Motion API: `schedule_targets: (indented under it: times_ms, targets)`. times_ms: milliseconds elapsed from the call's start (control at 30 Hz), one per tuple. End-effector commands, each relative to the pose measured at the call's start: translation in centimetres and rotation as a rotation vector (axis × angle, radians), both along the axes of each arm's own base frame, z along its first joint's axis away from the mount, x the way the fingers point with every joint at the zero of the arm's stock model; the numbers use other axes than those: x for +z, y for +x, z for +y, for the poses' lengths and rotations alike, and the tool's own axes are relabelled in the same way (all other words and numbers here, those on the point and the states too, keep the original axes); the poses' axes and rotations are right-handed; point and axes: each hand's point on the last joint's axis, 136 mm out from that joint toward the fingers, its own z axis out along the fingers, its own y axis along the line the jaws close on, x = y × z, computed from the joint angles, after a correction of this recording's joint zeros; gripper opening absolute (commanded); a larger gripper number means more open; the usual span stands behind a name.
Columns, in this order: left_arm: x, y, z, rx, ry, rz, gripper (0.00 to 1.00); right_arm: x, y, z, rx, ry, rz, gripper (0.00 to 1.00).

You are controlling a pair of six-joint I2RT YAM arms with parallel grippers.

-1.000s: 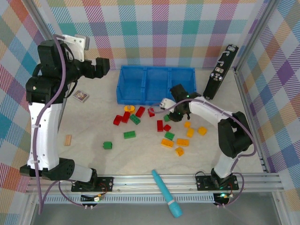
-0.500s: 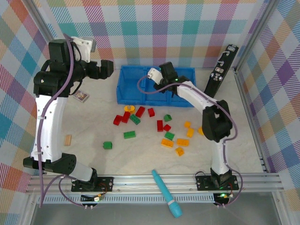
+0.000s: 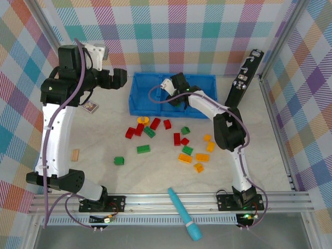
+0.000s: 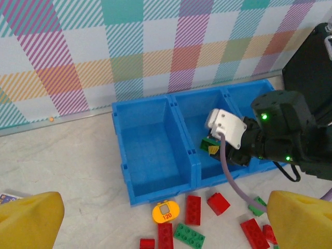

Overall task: Sort the legos into containers by color
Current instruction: Place the lego in the container, then pick up the lego from the center of the table.

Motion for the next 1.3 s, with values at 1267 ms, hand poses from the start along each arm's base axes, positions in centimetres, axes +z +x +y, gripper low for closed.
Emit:
schedule_targets:
  times_ms: [1267]
  targets:
    - [-1.2, -1.3, 0.2, 0.003, 0.024, -0.003, 1.00, -9.5, -19.6, -2.5, -0.690, 0.211, 0.643, 0.52]
